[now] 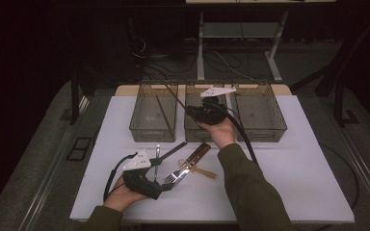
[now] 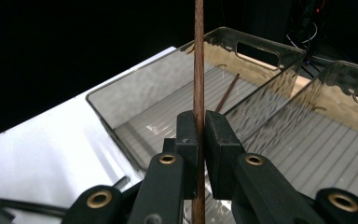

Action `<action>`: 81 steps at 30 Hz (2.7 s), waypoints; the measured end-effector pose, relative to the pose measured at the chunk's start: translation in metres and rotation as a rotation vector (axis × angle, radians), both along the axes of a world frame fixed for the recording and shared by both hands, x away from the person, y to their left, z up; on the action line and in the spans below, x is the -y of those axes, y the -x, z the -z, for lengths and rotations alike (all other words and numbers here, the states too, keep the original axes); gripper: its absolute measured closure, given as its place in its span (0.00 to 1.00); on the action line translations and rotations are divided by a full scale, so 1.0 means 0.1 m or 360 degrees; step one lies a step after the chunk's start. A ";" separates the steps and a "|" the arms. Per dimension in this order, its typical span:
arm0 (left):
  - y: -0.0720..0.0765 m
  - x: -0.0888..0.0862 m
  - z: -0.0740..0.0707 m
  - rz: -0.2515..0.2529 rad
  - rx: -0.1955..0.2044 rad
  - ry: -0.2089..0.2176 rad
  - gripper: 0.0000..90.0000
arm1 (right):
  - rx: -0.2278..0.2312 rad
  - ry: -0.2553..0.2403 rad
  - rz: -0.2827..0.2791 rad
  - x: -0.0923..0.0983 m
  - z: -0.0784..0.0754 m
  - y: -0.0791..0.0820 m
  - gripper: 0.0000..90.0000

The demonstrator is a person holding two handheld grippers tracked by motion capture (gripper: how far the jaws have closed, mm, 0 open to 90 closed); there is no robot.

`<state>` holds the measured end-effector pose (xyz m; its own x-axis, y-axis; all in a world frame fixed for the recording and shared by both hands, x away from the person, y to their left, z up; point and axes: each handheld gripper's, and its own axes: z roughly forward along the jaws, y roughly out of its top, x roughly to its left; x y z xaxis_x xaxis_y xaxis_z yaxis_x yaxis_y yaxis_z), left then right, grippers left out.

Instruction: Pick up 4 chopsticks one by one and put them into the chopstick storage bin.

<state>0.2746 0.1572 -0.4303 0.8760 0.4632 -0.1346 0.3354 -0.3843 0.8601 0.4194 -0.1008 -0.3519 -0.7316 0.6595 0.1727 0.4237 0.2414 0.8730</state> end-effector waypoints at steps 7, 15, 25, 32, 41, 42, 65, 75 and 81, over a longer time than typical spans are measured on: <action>-0.01 -0.01 0.00 -0.0005 0.0007 -0.0001 0.04 | 0.0001 0.0004 0.0015 -0.19 -0.06 -0.13 0.93; -0.01 -0.01 -0.01 -0.0003 0.0015 -0.0008 0.04 | -0.0009 0.0036 0.0010 -0.46 -0.06 -0.28 0.93; -0.02 -0.01 -0.01 -0.0002 0.0032 -0.0017 0.04 | -0.0066 0.0075 0.0010 -0.79 0.06 -0.43 0.93; -0.02 -0.02 -0.01 -0.0009 0.0025 -0.0005 0.04 | -0.0103 0.0122 0.0011 -0.95 0.13 -0.47 0.93; -0.02 -0.02 -0.02 -0.0018 0.0029 -0.0006 0.04 | -0.0130 0.0184 -0.0004 -1.11 0.19 -0.45 0.93; -0.02 -0.02 -0.02 -0.0018 0.0025 -0.0005 0.04 | -0.0131 0.0200 -0.0006 -1.12 0.21 -0.45 0.93; -0.03 -0.01 -0.01 -0.0015 0.0042 -0.0032 0.04 | -0.0165 0.0358 0.0049 -1.17 0.28 -0.40 0.61; -0.02 -0.02 -0.01 -0.0017 0.0048 -0.0043 0.04 | -0.0158 0.0339 -0.0071 -1.08 0.19 -0.32 0.45; -0.02 -0.01 -0.01 -0.0023 0.0044 -0.0037 0.04 | -0.0134 0.0337 -0.0145 -0.94 0.15 -0.22 0.36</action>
<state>0.2768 0.1584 -0.4298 0.8723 0.4788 -0.0993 0.3172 -0.3995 0.8601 0.4415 -0.0065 -0.3664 -0.7786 0.6194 0.1007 0.4611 0.4559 0.7613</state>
